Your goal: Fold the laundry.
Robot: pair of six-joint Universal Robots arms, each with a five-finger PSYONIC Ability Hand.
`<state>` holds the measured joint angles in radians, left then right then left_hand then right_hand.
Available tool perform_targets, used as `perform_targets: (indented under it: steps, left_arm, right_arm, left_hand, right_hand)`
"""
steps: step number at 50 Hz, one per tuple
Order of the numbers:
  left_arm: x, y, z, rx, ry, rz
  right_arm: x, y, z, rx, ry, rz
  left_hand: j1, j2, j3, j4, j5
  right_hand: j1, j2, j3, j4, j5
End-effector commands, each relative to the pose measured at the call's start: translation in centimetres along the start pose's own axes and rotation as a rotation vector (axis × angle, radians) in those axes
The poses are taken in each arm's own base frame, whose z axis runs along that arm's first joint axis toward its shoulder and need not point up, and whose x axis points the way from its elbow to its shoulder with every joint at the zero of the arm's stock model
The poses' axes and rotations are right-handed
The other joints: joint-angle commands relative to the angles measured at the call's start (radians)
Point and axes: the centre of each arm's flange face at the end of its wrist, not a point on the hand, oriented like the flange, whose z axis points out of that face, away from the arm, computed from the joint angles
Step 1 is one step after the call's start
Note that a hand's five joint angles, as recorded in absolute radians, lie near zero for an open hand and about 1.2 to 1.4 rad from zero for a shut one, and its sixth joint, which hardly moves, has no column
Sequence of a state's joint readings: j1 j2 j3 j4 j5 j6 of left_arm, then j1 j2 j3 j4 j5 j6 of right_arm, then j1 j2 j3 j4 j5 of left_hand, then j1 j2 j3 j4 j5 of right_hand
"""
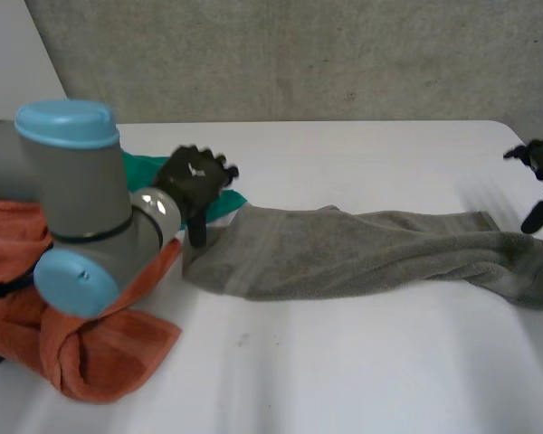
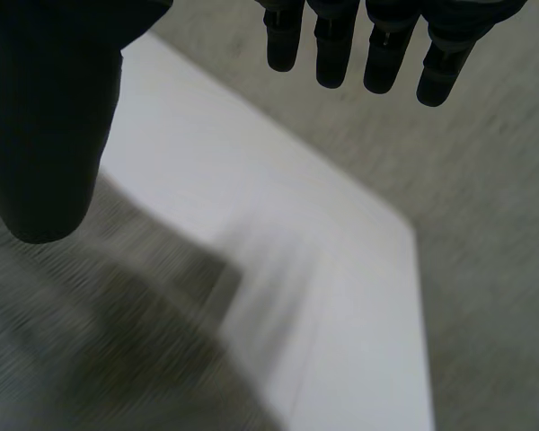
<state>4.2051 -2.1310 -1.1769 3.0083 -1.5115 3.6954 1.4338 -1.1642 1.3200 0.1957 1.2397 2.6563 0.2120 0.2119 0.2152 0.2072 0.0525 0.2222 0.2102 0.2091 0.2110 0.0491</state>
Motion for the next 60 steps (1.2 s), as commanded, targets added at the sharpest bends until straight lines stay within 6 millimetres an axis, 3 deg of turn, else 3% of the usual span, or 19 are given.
perform_targets:
  steps: [1, 5, 8, 21, 23, 28, 34, 38, 41, 45, 52, 54, 56, 59, 60]
  left_arm:
    - [2.8, 2.2, -3.0, -0.079, 0.093, 0.029]
    - [3.3, 3.9, -2.3, -0.051, 0.061, 0.076]
    - [3.2, 4.7, -1.5, -0.035, 0.033, 0.099]
    - [4.8, 5.9, -0.2, -0.030, 0.029, 0.144]
    - [5.0, 6.1, -0.2, -0.034, 0.033, 0.145]
    - [5.1, 6.1, -0.3, -0.037, 0.035, 0.139]
    - [4.7, 5.7, -1.2, -0.039, 0.021, 0.133]
    - [4.0, 5.1, -2.1, -0.033, -0.005, 0.132]
    - [3.6, 4.7, -2.6, -0.025, -0.012, 0.126]
    - [3.1, 4.0, -3.6, -0.006, -0.028, 0.114]
    - [2.5, 3.2, -4.2, 0.016, -0.045, 0.072]
    - [2.1, 2.9, -4.3, 0.027, -0.055, 0.047]
    - [1.6, 2.5, -4.3, 0.039, -0.065, 0.019]
    - [1.0, 2.1, -4.1, 0.059, -0.081, -0.005]
    - [0.6, 1.7, -3.9, 0.074, -0.093, -0.022]
  right_arm:
    - [0.6, 1.9, -2.5, -0.214, -0.130, 0.028]
    - [0.7, 3.8, -4.3, -0.287, -0.204, -0.018]
    - [0.8, 4.6, -4.9, -0.296, -0.209, -0.048]
    - [0.2, 9.0, -4.2, -0.229, -0.138, -0.001]
    - [0.4, 9.0, -4.0, -0.208, -0.119, -0.004]
    - [1.8, 8.2, -3.0, -0.123, -0.039, 0.015]
    - [3.7, 6.4, -1.7, -0.077, -0.009, 0.065]
    - [3.8, 5.8, -0.1, -0.091, -0.043, 0.078]
    - [3.8, 6.1, 1.4, -0.131, -0.081, 0.091]
    - [3.3, 7.2, 3.2, -0.191, -0.136, 0.120]
    - [2.2, 9.0, 5.5, -0.223, -0.160, 0.132]
    - [2.0, 9.3, 6.0, -0.209, -0.151, 0.126]
    - [2.1, 8.8, 6.3, -0.161, -0.128, 0.120]
    - [1.9, 7.8, 6.0, -0.104, -0.113, 0.126]
    - [1.8, 6.0, 5.1, -0.041, -0.109, 0.116]
  left_hand:
    - [0.072, 0.072, 0.069, 0.077, 0.057]
    - [0.160, 0.160, 0.156, 0.165, 0.145]
    - [0.166, 0.166, 0.163, 0.171, 0.151]
    - [0.597, 0.597, 0.594, 0.602, 0.582]
    - [0.688, 0.688, 0.685, 0.693, 0.673]
    - [1.169, 1.169, 1.166, 1.174, 1.154]
    - [1.184, 1.184, 1.181, 1.189, 1.169]
    - [1.184, 1.184, 1.181, 1.189, 1.169]
    - [0.951, 0.951, 0.947, 0.955, 0.936]
    - [0.162, 0.162, 0.159, 0.167, 0.147]
    - [-0.019, -0.019, -0.022, -0.014, -0.034]
    - [-0.025, -0.025, -0.028, -0.020, -0.040]
    - [-0.034, -0.034, -0.037, -0.029, -0.049]
    - [-0.037, -0.037, -0.040, -0.032, -0.052]
    - [-0.038, -0.037, -0.041, -0.033, -0.052]
  right_hand:
    - [-0.004, 0.008, 0.009, 0.007, -0.005]
    - [0.190, 0.202, 0.203, 0.201, 0.188]
    - [0.205, 0.217, 0.218, 0.216, 0.203]
    - [-0.048, -0.036, -0.035, -0.036, -0.049]
    - [-0.048, -0.036, -0.035, -0.036, -0.049]
    - [-0.048, -0.036, -0.035, -0.036, -0.049]
    - [-0.048, -0.036, -0.035, -0.036, -0.049]
    - [-0.048, -0.036, -0.035, -0.036, -0.049]
    - [-0.007, 0.005, 0.006, 0.004, -0.008]
    - [0.046, 0.058, 0.059, 0.057, 0.045]
    - [0.161, 0.173, 0.174, 0.172, 0.159]
    - [0.572, 0.584, 0.586, 0.584, 0.571]
    - [1.171, 1.183, 1.185, 1.183, 1.170]
    - [1.174, 1.186, 1.187, 1.185, 1.173]
    - [1.174, 1.186, 1.187, 1.185, 1.173]
